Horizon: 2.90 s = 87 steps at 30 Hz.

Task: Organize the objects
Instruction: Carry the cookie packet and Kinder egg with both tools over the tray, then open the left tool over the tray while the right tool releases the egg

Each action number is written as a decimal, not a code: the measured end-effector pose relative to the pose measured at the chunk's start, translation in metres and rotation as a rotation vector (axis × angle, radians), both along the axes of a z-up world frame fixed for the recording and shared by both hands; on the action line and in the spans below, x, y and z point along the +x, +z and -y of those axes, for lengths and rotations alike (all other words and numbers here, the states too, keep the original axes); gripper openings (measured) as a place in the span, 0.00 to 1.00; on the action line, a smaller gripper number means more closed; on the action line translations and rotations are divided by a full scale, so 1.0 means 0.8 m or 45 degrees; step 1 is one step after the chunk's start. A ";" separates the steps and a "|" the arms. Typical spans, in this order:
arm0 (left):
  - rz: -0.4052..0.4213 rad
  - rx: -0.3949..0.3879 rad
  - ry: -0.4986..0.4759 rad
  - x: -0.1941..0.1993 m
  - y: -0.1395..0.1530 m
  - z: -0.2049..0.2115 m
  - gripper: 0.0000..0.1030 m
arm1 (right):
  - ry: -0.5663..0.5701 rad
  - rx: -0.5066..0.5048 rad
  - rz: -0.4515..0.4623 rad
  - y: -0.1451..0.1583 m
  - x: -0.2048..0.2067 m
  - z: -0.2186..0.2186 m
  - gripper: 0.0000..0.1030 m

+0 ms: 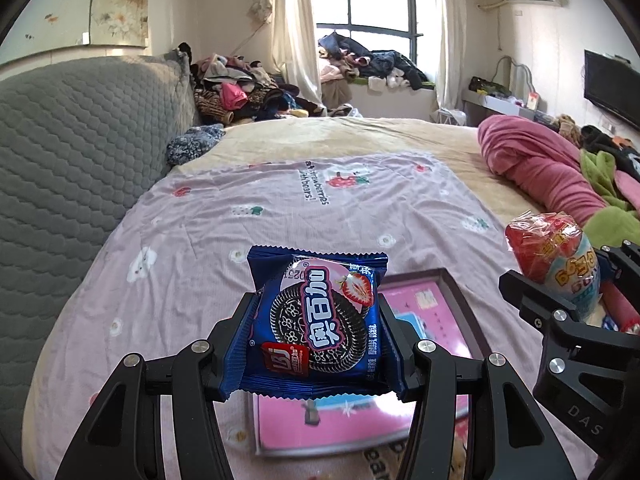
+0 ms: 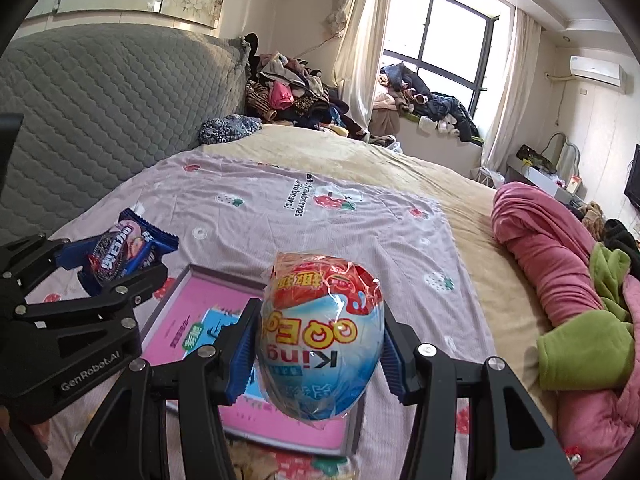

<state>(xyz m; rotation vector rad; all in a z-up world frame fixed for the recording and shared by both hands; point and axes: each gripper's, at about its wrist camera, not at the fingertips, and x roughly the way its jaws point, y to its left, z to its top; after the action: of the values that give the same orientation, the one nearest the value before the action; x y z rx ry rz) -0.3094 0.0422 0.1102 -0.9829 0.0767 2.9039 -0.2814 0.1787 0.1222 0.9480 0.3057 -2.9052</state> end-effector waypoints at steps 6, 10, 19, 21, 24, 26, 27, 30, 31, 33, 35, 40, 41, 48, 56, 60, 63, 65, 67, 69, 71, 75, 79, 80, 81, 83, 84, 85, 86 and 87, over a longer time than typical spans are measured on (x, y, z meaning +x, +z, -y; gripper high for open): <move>0.016 0.042 0.036 -0.044 -0.041 0.000 0.56 | 0.020 -0.008 0.008 -0.026 -0.038 -0.005 0.52; 0.040 0.039 0.046 -0.073 -0.074 -0.001 0.56 | 0.043 -0.009 0.032 -0.052 -0.063 -0.007 0.52; 0.116 0.044 0.024 -0.113 -0.144 -0.006 0.56 | 0.043 0.043 0.122 -0.119 -0.123 -0.008 0.52; 0.147 0.036 0.023 -0.123 -0.159 -0.006 0.56 | 0.037 0.043 0.141 -0.134 -0.131 -0.010 0.52; 0.180 0.037 0.017 -0.130 -0.175 -0.007 0.56 | 0.031 0.040 0.173 -0.156 -0.141 -0.012 0.52; 0.185 0.039 0.016 -0.134 -0.182 -0.004 0.56 | 0.037 0.037 0.190 -0.170 -0.146 -0.013 0.52; 0.193 0.046 0.020 -0.136 -0.185 -0.002 0.56 | 0.034 0.029 0.196 -0.174 -0.148 -0.013 0.52; 0.210 0.066 0.040 -0.143 -0.192 0.007 0.56 | 0.006 0.030 0.237 -0.195 -0.158 -0.019 0.52; 0.215 0.065 0.049 -0.144 -0.194 0.009 0.56 | -0.002 0.035 0.255 -0.202 -0.161 -0.020 0.52; 0.230 0.075 0.057 -0.148 -0.200 0.012 0.56 | -0.014 0.049 0.285 -0.212 -0.166 -0.022 0.52; 0.233 0.071 0.065 -0.150 -0.202 0.013 0.56 | -0.018 0.049 0.291 -0.216 -0.166 -0.024 0.52; 0.250 0.075 0.066 -0.154 -0.205 0.014 0.56 | -0.029 0.043 0.301 -0.220 -0.167 -0.026 0.52; 0.256 0.079 0.067 -0.154 -0.206 0.015 0.56 | -0.033 0.042 0.308 -0.221 -0.168 -0.026 0.52; 0.320 0.082 0.114 -0.161 -0.218 0.023 0.56 | -0.068 0.028 0.329 -0.224 -0.172 -0.033 0.52; 0.369 0.130 0.101 -0.168 -0.228 0.028 0.57 | -0.065 0.048 0.366 -0.231 -0.174 -0.030 0.52; 0.372 0.128 0.102 -0.168 -0.228 0.027 0.57 | -0.075 0.034 0.379 -0.232 -0.175 -0.033 0.52; 0.373 0.125 0.109 -0.169 -0.228 0.027 0.57 | -0.076 0.040 0.378 -0.232 -0.174 -0.032 0.52; 0.374 0.122 0.114 -0.168 -0.229 0.027 0.58 | -0.074 0.038 0.378 -0.232 -0.174 -0.033 0.53; 0.375 0.119 0.119 -0.169 -0.229 0.027 0.63 | -0.076 0.028 0.380 -0.232 -0.174 -0.035 0.56; 0.379 0.121 0.122 -0.169 -0.229 0.028 0.69 | -0.071 0.016 0.375 -0.230 -0.172 -0.037 0.61; 0.375 0.118 0.125 -0.168 -0.228 0.028 0.72 | -0.073 0.011 0.366 -0.228 -0.171 -0.039 0.69; 0.361 0.105 0.131 -0.165 -0.225 0.027 0.73 | -0.074 -0.008 0.356 -0.223 -0.169 -0.042 0.71; 0.363 0.113 0.132 -0.163 -0.220 0.028 0.74 | -0.077 -0.017 0.344 -0.217 -0.167 -0.044 0.72; 0.360 0.110 0.132 -0.161 -0.218 0.027 0.75 | -0.079 -0.022 0.339 -0.215 -0.166 -0.045 0.72; 0.355 0.104 0.133 -0.160 -0.216 0.027 0.75 | -0.076 -0.026 0.334 -0.213 -0.165 -0.045 0.73; 0.341 0.096 0.139 -0.157 -0.211 0.026 0.76 | -0.076 -0.029 0.326 -0.209 -0.163 -0.047 0.74; 0.338 0.094 0.142 -0.155 -0.209 0.027 0.76 | -0.076 -0.035 0.322 -0.207 -0.162 -0.048 0.75; 0.338 0.093 0.145 -0.153 -0.207 0.028 0.76 | -0.074 -0.038 0.322 -0.207 -0.162 -0.047 0.75; 0.337 0.092 0.148 -0.152 -0.205 0.028 0.76 | -0.072 -0.041 0.320 -0.206 -0.161 -0.048 0.75; 0.334 0.094 0.147 -0.151 -0.203 0.028 0.76 | -0.075 -0.043 0.316 -0.204 -0.160 -0.048 0.76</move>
<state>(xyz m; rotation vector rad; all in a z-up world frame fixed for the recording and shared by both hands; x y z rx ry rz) -0.4300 0.0195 -0.0523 -1.3861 -0.1049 2.8229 -0.4098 0.2169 -0.0412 1.3152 0.2139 -2.7906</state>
